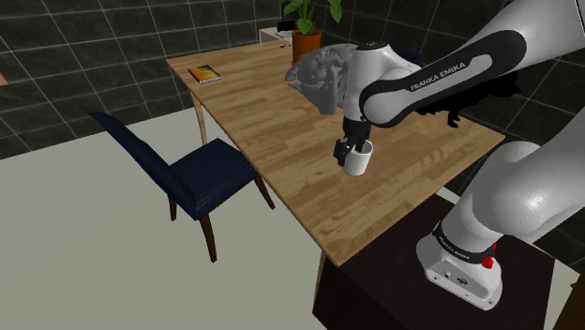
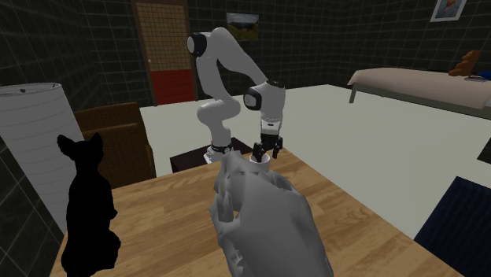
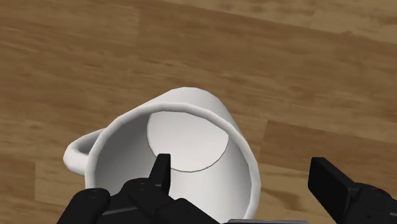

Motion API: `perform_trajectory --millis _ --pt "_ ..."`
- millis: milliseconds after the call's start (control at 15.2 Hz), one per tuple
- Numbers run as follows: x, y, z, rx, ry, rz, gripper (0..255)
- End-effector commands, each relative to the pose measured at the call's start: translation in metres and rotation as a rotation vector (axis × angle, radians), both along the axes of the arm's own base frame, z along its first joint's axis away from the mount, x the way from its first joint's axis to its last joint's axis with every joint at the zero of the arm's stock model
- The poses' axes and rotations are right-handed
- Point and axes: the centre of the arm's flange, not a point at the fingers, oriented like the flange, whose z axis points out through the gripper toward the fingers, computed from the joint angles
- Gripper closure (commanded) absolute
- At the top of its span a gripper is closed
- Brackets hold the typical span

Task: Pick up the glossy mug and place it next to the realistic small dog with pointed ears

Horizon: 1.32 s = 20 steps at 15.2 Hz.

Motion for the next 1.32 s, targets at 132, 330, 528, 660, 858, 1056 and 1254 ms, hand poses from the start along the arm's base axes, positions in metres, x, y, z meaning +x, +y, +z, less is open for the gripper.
perform_trajectory --millis 132,330,528,660,858,1056,1254 --pt "0.000 0.000 -0.002 0.000 -0.001 0.000 0" --pt "0.000 0.000 -0.002 0.000 -0.001 0.000 0" --pt "0.000 0.000 -0.002 0.000 -0.001 0.000 255" --pt "0.000 0.000 -0.002 0.000 -0.001 0.000 255" --pt "0.000 0.000 -0.002 0.000 -0.001 0.000 255" --pt "0.000 0.000 0.003 0.000 -0.001 0.000 255" --pt "0.000 0.000 0.019 0.000 -0.001 0.000 255"
